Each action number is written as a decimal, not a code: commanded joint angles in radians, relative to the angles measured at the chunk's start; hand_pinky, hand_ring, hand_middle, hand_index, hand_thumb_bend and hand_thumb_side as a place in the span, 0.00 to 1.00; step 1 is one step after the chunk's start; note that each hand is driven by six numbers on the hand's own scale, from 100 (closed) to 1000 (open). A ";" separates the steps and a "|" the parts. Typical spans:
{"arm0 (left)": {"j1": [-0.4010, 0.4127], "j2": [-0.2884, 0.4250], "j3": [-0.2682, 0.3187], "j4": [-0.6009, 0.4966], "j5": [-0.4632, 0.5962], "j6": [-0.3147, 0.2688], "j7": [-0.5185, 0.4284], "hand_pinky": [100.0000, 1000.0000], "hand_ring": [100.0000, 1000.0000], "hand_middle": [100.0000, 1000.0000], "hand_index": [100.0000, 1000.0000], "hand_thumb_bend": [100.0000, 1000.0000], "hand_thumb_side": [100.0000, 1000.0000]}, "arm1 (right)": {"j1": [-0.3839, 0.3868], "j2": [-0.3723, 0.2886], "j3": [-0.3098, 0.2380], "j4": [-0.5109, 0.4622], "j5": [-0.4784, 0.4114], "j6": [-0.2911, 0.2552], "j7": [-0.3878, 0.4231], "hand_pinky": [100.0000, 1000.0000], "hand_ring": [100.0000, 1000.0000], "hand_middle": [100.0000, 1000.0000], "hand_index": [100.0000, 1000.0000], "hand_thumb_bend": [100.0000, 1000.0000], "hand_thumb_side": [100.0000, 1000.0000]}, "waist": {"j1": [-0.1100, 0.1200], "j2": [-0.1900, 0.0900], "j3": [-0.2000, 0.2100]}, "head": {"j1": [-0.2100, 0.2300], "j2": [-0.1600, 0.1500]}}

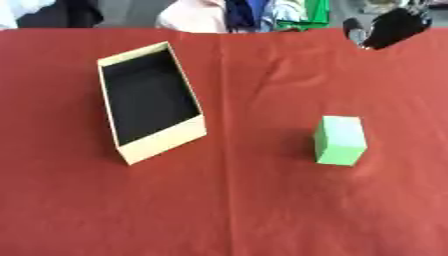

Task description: Pick up objects on the table and place them in the box.

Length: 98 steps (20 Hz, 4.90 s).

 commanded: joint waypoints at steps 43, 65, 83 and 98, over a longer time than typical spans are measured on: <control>-0.012 0.021 0.002 -0.019 -0.001 0.003 -0.005 0.51 0.58 0.55 0.68 0.00 0.30 | 0.265 -0.109 -0.079 -0.172 -0.030 -0.006 0.109 0.78 0.82 0.86 1.00 0.15 0.60 | -0.013 -0.028 0.001 | 0.006 -0.029; -0.007 0.022 0.005 -0.019 -0.006 0.006 -0.008 0.51 0.58 0.55 0.68 0.00 0.30 | 0.341 -0.092 -0.095 -0.185 -0.056 -0.041 0.107 0.79 0.82 0.89 1.00 0.10 0.48 | -0.019 -0.029 -0.012 | 0.021 -0.015; -0.003 0.023 0.005 -0.019 -0.008 0.008 -0.011 0.51 0.58 0.55 0.68 0.00 0.30 | 0.379 -0.088 -0.091 -0.230 -0.040 -0.083 0.085 0.81 0.83 0.90 1.00 0.18 0.36 | -0.019 -0.034 -0.025 | 0.022 -0.005; -0.005 0.014 0.002 -0.019 -0.003 0.011 -0.017 0.51 0.58 0.55 0.68 0.00 0.31 | 0.355 0.008 -0.048 -0.186 0.082 -0.093 0.056 0.80 0.83 0.90 1.00 0.17 0.43 | -0.015 -0.030 -0.017 | 0.015 -0.007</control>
